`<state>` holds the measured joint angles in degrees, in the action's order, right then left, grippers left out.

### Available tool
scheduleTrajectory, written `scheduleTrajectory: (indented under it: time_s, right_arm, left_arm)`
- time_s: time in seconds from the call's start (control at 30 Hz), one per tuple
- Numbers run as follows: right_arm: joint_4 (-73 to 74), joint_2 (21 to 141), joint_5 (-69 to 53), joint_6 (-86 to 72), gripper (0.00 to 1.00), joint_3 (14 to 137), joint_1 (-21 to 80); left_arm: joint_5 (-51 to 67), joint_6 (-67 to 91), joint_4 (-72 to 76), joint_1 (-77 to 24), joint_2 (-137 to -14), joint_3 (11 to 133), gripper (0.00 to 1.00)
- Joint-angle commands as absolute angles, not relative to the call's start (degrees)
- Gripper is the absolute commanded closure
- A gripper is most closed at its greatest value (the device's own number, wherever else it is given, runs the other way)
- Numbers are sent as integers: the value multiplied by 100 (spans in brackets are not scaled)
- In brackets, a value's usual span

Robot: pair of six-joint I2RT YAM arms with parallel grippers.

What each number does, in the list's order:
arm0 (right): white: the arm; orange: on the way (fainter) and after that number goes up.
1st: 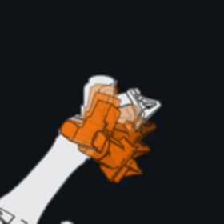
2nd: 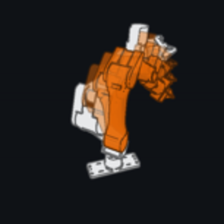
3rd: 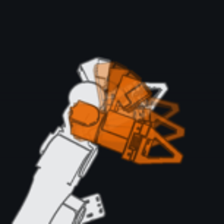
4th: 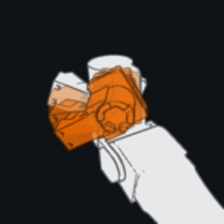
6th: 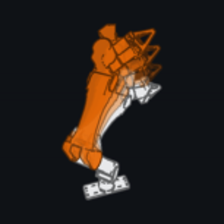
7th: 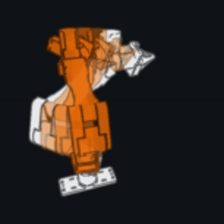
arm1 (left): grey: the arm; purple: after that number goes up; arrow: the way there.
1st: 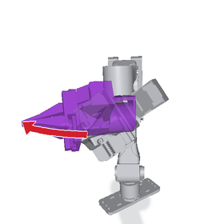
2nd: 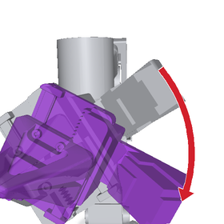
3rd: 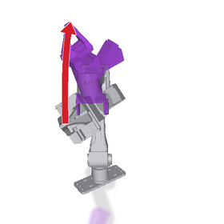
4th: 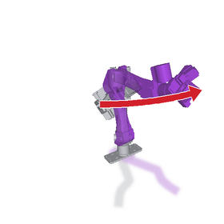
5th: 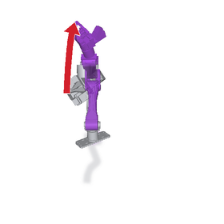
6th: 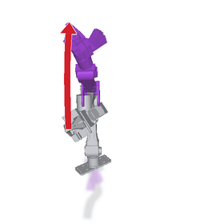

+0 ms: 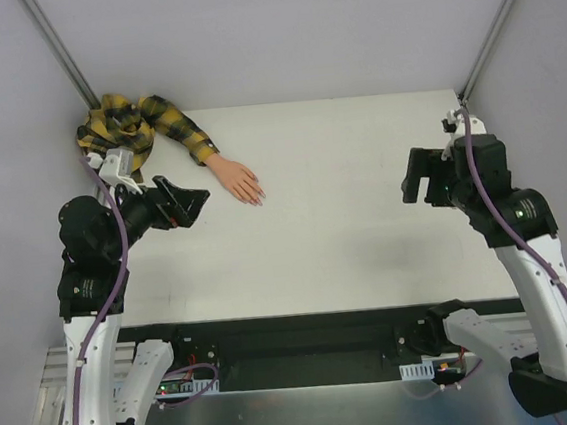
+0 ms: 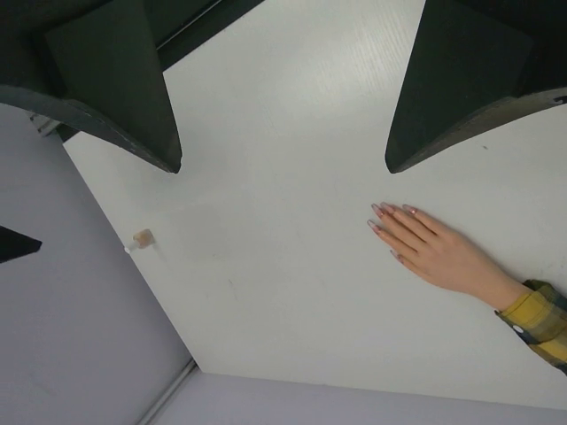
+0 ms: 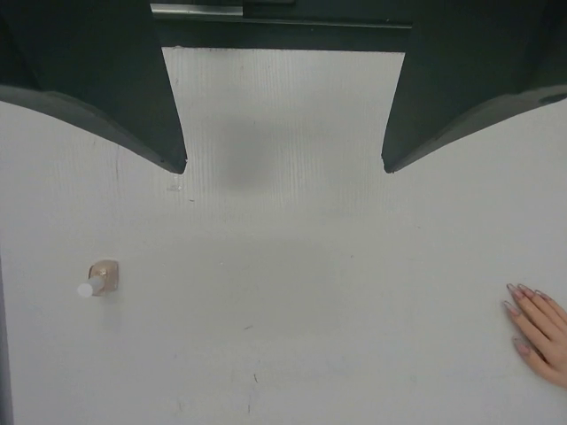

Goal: Paint the nails

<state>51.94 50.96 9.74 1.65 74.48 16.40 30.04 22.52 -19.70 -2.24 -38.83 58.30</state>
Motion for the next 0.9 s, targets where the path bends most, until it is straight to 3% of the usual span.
scheduleTrajectory:
  time_s: [0.0, 0.3, 0.43, 0.6, 0.7, 0.73, 0.87]
  right_arm:
    - [5512, 5589, 1151, -149, 4, 7647, 1390]
    - [4906, 6679, 1827, -255, 4, 7304, -227]
    - [4036, 7180, 1583, -343, 1, 6909, -947]
    - [3420, 8101, 1336, -115, 6, 6846, -1371]
    - [3279, 8707, 1161, 113, 14, 7039, -1468]
    - [3278, 8840, 1160, 210, 22, 7092, -1503]
    - [3217, 9263, 1187, 334, 32, 7260, -1547]
  left_arm:
    - [3366, 2276, -1977, -360, -3902, 5836, 1]
    - [3691, 2391, -1978, -685, -4148, 5546, 1]
    - [4094, 2250, -1969, -870, -4490, 5659, 1]
    - [4553, 2145, -1978, -923, -4597, 5757, 1]
    - [4439, 2109, -1986, -1010, -4588, 5696, 1]
    - [4404, 2109, -1978, -1037, -4605, 5687, 1]
    - [4342, 2039, -1986, -1195, -4623, 5660, 1]
